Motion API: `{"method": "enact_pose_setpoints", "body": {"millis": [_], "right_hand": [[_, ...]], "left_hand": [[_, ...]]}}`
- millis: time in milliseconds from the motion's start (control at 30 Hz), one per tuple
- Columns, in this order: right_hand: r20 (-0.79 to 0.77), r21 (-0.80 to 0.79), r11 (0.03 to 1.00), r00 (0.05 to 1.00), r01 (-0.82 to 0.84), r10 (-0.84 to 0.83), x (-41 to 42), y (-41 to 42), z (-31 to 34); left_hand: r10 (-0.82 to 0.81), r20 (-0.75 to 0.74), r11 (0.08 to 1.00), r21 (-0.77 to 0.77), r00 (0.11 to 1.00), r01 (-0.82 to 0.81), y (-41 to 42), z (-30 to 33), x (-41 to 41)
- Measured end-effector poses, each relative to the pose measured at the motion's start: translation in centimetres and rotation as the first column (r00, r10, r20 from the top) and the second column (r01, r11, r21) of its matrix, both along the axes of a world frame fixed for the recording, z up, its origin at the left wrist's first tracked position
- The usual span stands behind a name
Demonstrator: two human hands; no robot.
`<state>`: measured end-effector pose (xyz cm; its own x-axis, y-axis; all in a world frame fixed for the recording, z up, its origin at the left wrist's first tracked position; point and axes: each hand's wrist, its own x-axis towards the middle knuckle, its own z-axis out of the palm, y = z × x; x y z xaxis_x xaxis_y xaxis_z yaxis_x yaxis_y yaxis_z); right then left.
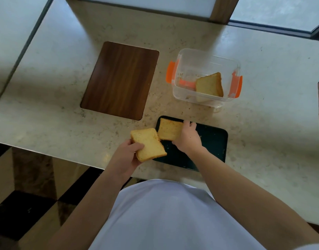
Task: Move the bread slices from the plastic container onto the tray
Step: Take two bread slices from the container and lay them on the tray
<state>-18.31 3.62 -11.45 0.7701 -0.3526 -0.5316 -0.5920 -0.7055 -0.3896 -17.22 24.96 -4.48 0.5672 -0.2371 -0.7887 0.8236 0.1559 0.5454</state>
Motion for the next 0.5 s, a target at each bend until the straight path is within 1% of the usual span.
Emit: {"method": "enact_pose_setpoints", "body": {"millis": [200, 300, 433, 500], "right_hand": [[-0.042, -0.022, 1.0, 0.999, -0.007, 0.006, 1.5, -0.3, 0.3], [-0.055, -0.001, 1.0, 0.998, 0.014, -0.014, 1.4, -0.4, 0.3], [-0.029, 0.041, 0.999, 0.999, 0.022, -0.021, 1.0, -0.4, 0.4], [-0.015, 0.03, 1.0, 1.0, -0.01, 0.01, 0.5, -0.6, 0.5]], "left_hand": [[-0.007, 0.003, 0.999, 0.036, 1.0, 0.007, 0.4, 0.0, -0.2], [-0.012, 0.005, 0.999, 0.041, 1.0, 0.012, 0.5, -0.2, -0.2], [-0.026, 0.0, 0.999, 0.043, 1.0, 0.026, 0.3, -0.4, -0.2], [-0.044, -0.005, 0.997, 0.056, 0.999, 0.044, 0.0, -0.5, -0.1]]}}
